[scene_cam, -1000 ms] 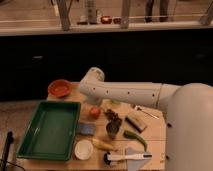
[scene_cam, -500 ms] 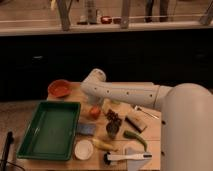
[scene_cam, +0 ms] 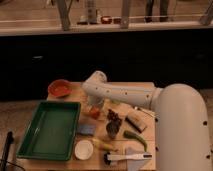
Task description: Place apple in paper cup
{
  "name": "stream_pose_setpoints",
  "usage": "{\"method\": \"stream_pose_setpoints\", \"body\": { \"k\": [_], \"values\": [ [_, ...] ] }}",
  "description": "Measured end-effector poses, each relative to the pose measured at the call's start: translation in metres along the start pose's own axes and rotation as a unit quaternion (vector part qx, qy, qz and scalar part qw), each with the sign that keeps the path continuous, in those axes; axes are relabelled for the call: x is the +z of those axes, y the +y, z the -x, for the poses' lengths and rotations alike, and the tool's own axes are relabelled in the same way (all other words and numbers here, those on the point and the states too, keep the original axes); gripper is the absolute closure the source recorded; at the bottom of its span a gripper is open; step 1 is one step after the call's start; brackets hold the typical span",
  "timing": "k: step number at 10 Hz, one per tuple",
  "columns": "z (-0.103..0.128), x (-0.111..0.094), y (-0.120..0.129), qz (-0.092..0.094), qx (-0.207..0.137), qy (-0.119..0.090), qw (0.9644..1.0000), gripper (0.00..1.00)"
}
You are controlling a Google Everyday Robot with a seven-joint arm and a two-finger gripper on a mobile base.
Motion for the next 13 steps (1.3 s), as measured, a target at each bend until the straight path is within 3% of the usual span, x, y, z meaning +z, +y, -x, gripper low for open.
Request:
{"method": "stream_pose_setpoints", "body": {
  "k": [4,7,13],
  "values": [
    [0.002,0.016,0.001,0.009,-0.005,-0.02,0.9997,0.69],
    [0.004,0.01,-0.005,0.007,-0.016,-0.018,0.9997,0.97],
    [0.007,-0.052,-0.012,-0.012,-0.044,0.015,0.9989,1.0]
  ]
}}
